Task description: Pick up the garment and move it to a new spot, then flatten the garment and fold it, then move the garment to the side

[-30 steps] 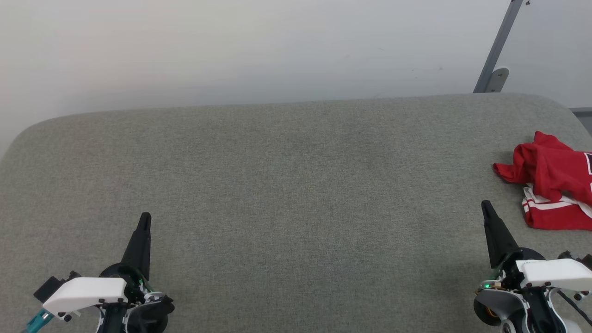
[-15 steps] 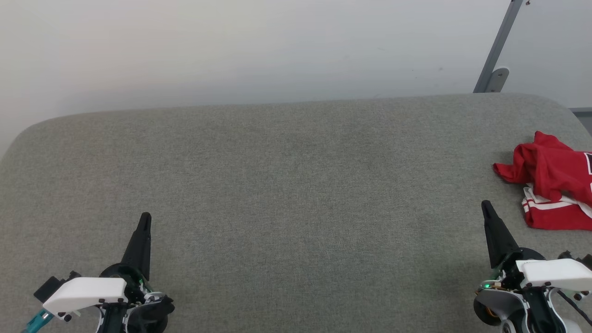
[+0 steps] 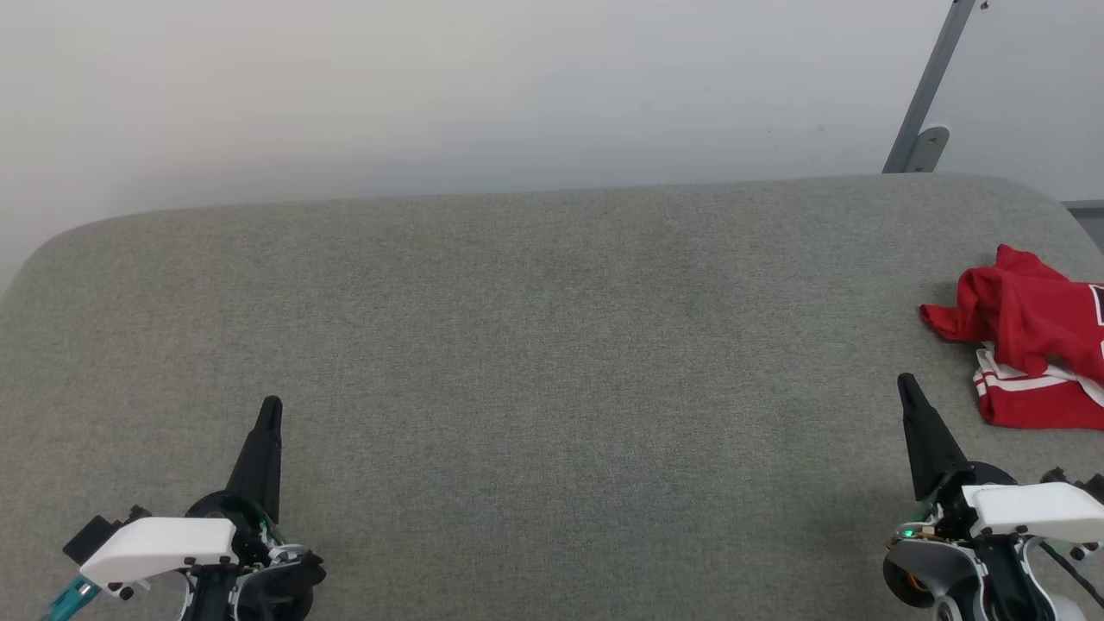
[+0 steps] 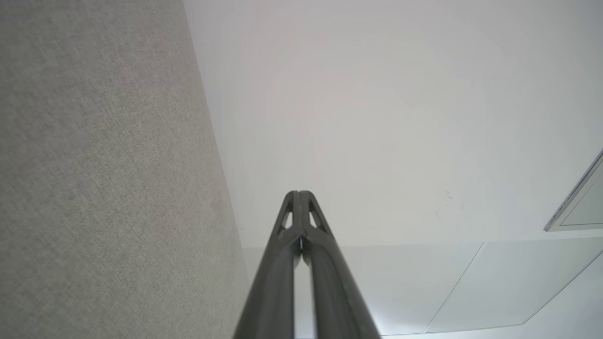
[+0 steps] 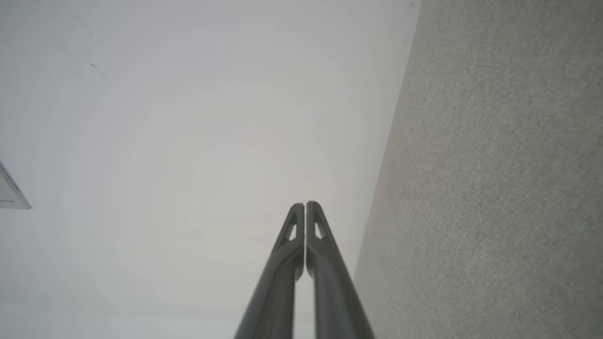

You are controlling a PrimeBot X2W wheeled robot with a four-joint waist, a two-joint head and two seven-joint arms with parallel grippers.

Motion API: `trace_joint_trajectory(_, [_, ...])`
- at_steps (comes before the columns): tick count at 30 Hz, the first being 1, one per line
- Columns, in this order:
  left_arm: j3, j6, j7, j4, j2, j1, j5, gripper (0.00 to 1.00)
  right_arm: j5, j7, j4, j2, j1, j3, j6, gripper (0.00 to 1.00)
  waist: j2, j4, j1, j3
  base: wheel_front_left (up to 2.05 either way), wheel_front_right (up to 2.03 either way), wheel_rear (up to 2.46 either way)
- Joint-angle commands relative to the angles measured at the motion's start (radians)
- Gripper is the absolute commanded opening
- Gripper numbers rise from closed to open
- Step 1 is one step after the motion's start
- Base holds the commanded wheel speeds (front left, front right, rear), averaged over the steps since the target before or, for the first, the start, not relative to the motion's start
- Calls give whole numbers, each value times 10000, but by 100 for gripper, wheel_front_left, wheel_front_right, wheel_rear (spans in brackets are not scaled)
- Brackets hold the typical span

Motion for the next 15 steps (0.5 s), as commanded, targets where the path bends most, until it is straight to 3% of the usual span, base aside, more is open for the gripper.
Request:
trace_joint_trajectory(1, [38,-32,38,2,-12,-130,40,0,39,9,14,14,-47,-3,4,0,0,0,0,0,0,0,0])
trace_joint_trajectory(15, [46,-32,51,2,-19,-132,45,0,40,9,14,14,-47,-3,4,0,0,0,0,0,0,0,0])
